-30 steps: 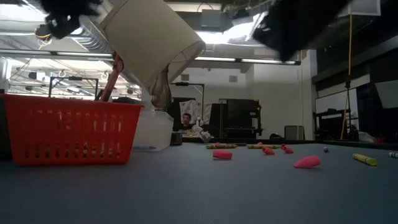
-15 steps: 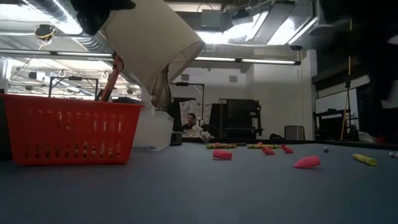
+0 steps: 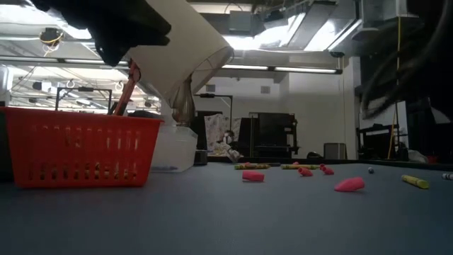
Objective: Sort crayons
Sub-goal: Put the violet crayon into the black bin
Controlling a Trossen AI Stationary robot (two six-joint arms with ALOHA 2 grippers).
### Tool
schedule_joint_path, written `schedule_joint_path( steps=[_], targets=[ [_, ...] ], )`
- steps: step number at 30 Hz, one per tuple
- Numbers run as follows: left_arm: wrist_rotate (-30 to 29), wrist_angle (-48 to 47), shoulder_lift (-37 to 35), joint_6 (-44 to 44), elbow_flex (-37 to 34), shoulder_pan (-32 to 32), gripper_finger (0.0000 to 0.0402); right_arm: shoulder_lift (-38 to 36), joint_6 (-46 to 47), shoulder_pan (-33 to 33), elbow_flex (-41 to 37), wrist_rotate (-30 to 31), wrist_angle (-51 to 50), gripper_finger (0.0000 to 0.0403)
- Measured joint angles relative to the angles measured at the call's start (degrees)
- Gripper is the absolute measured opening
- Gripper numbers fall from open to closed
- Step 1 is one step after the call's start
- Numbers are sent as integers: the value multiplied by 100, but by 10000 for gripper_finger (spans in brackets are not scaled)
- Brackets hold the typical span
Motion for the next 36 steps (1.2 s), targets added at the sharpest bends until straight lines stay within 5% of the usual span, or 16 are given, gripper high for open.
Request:
schedule_joint_path(
  steps=[12, 36],
  targets=[
    [-7, 207, 177, -7, -1, 0, 80, -38, 71, -4, -900, -37, 948, 127],
    [-13, 242, 177, 4, -1, 37, 80, -11, 68, -5, -984, -41, 1017, 126]
  ],
)
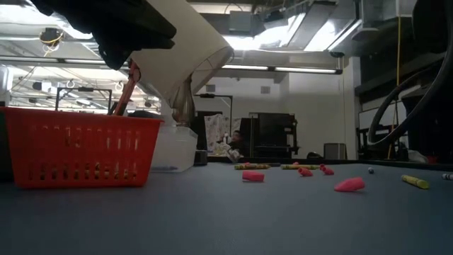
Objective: Sort crayons
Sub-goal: Put the violet crayon into the black bin
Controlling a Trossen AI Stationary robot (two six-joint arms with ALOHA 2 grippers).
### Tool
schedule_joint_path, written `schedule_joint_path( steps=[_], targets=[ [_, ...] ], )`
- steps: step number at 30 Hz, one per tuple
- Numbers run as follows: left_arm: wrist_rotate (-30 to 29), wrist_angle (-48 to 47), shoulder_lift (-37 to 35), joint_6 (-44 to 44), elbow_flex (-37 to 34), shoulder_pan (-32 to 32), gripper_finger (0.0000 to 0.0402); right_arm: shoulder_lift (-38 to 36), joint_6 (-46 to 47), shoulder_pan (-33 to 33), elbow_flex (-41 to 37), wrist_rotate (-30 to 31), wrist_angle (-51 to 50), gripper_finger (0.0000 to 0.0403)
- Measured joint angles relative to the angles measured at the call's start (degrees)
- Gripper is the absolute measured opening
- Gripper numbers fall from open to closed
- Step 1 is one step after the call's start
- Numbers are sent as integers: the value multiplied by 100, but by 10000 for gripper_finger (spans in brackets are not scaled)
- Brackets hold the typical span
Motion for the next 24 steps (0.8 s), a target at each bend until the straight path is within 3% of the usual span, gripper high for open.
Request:
schedule_joint_path(
  steps=[9, 19, 24],
  targets=[
    [0, 0, 0, 2, 0, 0, 80, 7, 1, 0, 48, -45, 3, 118],
    [-4, -3, -2, 4, 0, 0, 80, 28, 2, 3, 233, -100, -29, 19],
    [-4, -3, -2, 7, 0, 1, 80, 22, 2, 0, 240, -160, -43, 11]
  ],
)
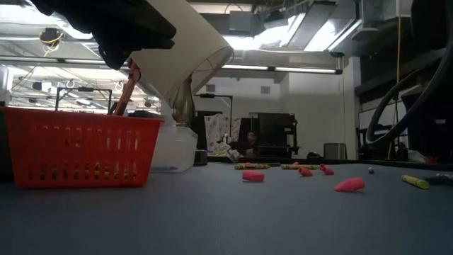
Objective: Sort crayons
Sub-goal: Put the violet crayon into the black bin
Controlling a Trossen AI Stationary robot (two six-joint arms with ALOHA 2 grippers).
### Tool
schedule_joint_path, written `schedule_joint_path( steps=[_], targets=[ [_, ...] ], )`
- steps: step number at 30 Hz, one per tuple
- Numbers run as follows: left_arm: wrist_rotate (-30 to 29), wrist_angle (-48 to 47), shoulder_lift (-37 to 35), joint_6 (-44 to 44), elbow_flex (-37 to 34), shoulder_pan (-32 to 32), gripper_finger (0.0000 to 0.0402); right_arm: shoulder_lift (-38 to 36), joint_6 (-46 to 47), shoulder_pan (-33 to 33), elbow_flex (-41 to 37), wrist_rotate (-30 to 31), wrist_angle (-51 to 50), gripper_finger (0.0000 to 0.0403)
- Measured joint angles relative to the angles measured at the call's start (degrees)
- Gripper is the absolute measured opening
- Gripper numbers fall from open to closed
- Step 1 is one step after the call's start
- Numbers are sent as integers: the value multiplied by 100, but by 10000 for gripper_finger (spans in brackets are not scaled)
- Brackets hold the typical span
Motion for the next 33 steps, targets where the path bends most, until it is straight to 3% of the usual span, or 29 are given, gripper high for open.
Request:
schedule_joint_path(
  steps=[5, 13, 19, 26, 33],
  targets=[
    [0, 0, 0, 0, 0, -1, 80, 0, 2, -2, 13, -111, 10, 30],
    [0, -1, 0, 0, 0, -1, 80, 2, -19, 0, 635, -23, 53, 12],
    [0, -1, 0, 4, 0, -1, 80, 0, -34, 0, 1250, 895, 314, 18],
    [2, 14, 0, 15, 0, 77, 80, -2, -940, -38, 1554, 2350, 2379, 20],
    [112, 803, -2, 1073, 0, 338, 80, 9, -2605, -388, 1556, 2626, 5019, 21]
  ],
)
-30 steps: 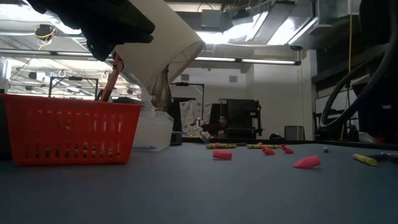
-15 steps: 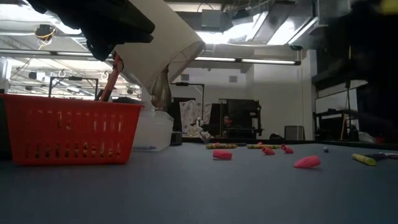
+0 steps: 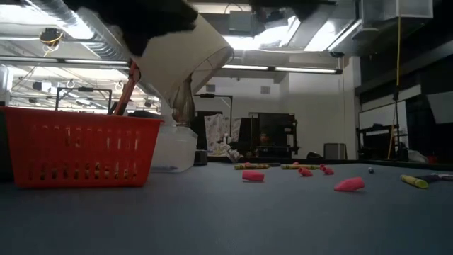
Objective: Sort crayons
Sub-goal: Put the violet crayon into the black bin
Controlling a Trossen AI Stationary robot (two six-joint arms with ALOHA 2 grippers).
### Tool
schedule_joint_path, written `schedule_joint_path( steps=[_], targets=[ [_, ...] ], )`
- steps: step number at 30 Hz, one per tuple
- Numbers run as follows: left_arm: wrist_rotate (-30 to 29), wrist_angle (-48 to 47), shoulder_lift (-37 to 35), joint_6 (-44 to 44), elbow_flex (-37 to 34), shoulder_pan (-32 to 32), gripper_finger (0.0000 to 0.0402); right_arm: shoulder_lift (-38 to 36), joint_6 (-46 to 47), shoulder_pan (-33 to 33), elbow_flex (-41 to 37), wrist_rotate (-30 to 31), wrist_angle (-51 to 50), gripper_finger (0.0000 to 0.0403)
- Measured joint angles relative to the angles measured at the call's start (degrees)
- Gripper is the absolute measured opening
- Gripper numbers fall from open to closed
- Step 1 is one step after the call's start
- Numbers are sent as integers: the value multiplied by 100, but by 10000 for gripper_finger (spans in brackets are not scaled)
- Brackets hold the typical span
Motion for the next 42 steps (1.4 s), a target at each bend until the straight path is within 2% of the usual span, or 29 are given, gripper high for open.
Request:
schedule_joint_path(
  steps=[6, 12, 15, 22, 37, 42],
  targets=[
    [492, 805, 0, 1202, 2, 186, 80, 4, -422, -464, 2, -432, 842, 21],
    [501, 1317, 0, 1734, 2, 356, 80, 7, -423, -764, 2, -1105, 896, 21],
    [536, 1473, 0, 1778, 2, 422, 80, 7, -424, -790, 2, -1097, 917, 21],
    [1164, 1657, -2, 1783, 2, 553, 80, 9, -424, -788, 2, -918, 908, 21],
    [1173, 1913, -2, 1781, 2, 553, 79, 9, -422, -788, 1, -912, 906, 21],
    [1175, 1911, -2, 1781, 2, 553, 54, 9, -422, -788, 0, -912, 906, 21]
  ],
)
